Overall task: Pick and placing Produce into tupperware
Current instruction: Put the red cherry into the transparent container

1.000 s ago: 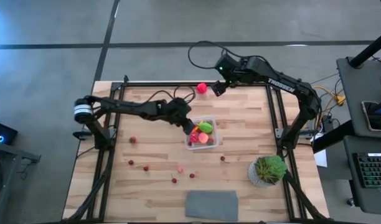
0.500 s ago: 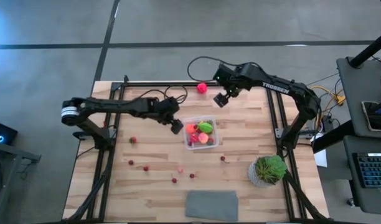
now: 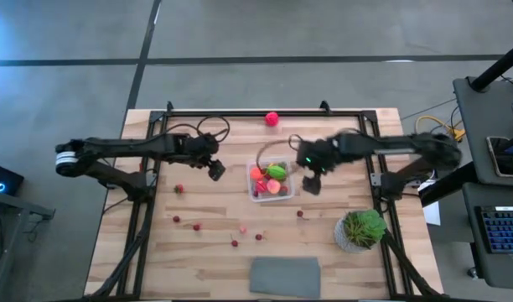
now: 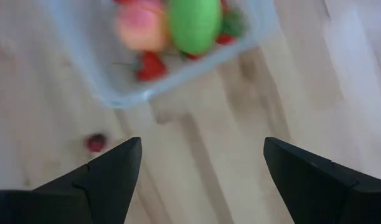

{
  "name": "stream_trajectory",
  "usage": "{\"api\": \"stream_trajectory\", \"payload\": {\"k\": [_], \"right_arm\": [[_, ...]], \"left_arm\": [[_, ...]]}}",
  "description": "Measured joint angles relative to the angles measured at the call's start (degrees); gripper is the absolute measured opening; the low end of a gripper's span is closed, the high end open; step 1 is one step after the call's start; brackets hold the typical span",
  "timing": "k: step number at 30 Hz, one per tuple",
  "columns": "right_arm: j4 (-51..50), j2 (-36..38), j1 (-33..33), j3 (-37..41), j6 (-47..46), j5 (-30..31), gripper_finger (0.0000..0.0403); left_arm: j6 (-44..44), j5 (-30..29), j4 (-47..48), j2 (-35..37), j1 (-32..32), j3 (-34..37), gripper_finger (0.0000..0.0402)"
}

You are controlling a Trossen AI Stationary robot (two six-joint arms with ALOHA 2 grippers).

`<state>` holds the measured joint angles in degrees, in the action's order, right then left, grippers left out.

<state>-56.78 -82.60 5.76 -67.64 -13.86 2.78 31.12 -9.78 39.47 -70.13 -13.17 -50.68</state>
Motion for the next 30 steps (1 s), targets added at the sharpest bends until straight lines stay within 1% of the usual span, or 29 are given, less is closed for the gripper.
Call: {"api": "stream_trajectory", "payload": {"k": [2, 4, 5, 7, 10, 12, 15, 17, 20, 22, 24, 30], "right_arm": [[4.8, 4.3, -3.8, 4.4, -2.8, 3.4, 0.0329], [6.2, 7.4, -7.4, 8.9, -3.6, 6.1, 0.0329], [6.8, 8.7, -9.1, 11.0, -3.7, 6.4, 0.0329], [8.7, 10.4, -12.1, 14.3, -6.9, 5.9, 0.0329], [10.6, 11.0, -15.3, 16.7, -16.9, 3.6, 0.0329], [12.0, 9.9, -16.3, 17.2, -21.6, 2.0, 0.0329], [13.4, 6.6, -16.3, 16.9, -25.2, -1.7, 0.0329], [13.4, 3.6, -16.3, 15.9, -25.3, -4.0, 0.0329], [13.5, -1.0, -16.4, 14.5, -22.3, -7.5, 0.0329], [13.9, -3.9, -16.8, 13.6, -20.3, -8.2, 0.0329], [14.6, -6.5, -17.2, 12.6, -17.8, -7.8, 0.0329], [18.9, -10.6, -17.8, 11.1, -11.9, -2.6, 0.0329]], "left_arm": [[0.0, -0.2, 0.1, 1.5, 0.0, 1.5, 0.0265], [0.0, -0.4, -0.2, 2.1, 0.0, 2.7, 0.0265], [0.0, -0.4, -0.1, 2.4, 0.0, 3.5, 0.0265], [0.0, -0.5, -0.7, 2.7, 0.0, 4.5, 0.0265], [0.0, -0.6, -1.0, 2.8, 0.0, 6.1, 0.0265], [-0.1, -0.6, -1.4, 2.3, 0.0, 6.3, 0.0265], [-0.7, -0.6, -1.6, 1.8, 0.0, 6.4, 0.0265], [-1.7, -0.6, -2.3, 1.4, 0.0, 6.4, 0.0265], [-1.8, -0.6, -2.0, 1.2, 0.0, 6.4, 0.0265], [-1.8, -0.6, -2.2, 1.2, 0.0, 6.4, 0.0265], [-1.8, -0.4, -1.9, 1.2, 0.0, 6.4, 0.0265], [-1.8, -0.1, -1.3, 1.2, 0.0, 6.4, 0.0265]]}}
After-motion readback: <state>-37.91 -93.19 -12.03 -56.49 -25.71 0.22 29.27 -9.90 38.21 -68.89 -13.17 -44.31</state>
